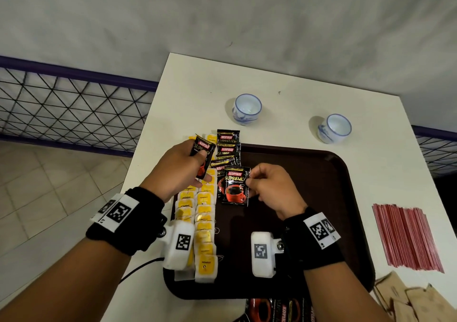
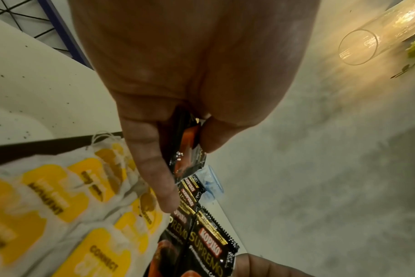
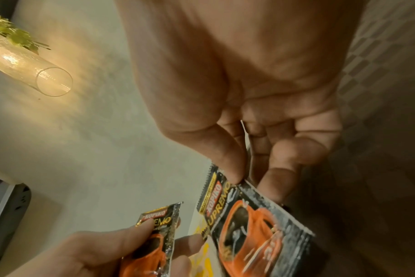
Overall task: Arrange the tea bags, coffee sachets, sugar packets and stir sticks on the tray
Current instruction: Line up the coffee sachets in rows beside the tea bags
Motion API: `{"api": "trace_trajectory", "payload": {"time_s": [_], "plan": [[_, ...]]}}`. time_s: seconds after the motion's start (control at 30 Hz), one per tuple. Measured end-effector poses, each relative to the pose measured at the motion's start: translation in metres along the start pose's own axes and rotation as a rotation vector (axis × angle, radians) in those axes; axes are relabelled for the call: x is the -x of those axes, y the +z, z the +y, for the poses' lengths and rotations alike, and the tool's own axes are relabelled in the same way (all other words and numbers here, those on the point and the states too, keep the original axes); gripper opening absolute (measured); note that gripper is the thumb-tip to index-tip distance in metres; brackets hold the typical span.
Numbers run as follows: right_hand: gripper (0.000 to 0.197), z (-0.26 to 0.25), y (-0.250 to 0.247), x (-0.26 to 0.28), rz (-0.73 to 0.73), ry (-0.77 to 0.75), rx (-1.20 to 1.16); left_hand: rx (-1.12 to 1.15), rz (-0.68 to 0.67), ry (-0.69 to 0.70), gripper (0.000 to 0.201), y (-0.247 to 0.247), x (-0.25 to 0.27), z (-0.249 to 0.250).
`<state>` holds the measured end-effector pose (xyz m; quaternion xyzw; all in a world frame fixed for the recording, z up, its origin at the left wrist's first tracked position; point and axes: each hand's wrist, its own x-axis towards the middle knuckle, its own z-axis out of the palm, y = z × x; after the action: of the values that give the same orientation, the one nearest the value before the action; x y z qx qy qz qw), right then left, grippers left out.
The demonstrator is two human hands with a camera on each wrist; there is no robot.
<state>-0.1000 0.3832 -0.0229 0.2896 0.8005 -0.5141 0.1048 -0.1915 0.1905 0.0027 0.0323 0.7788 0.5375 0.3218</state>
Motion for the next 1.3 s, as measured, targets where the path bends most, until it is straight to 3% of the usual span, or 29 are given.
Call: {"api": "trace_trajectory", "payload": {"time_s": [1.3], "plan": [[0.017, 0.004, 0.026, -0.003, 0.12, 0.008, 0.081, 0.01, -0.005, -0.025, 0.018, 0.009, -0.003, 0.007]]}}
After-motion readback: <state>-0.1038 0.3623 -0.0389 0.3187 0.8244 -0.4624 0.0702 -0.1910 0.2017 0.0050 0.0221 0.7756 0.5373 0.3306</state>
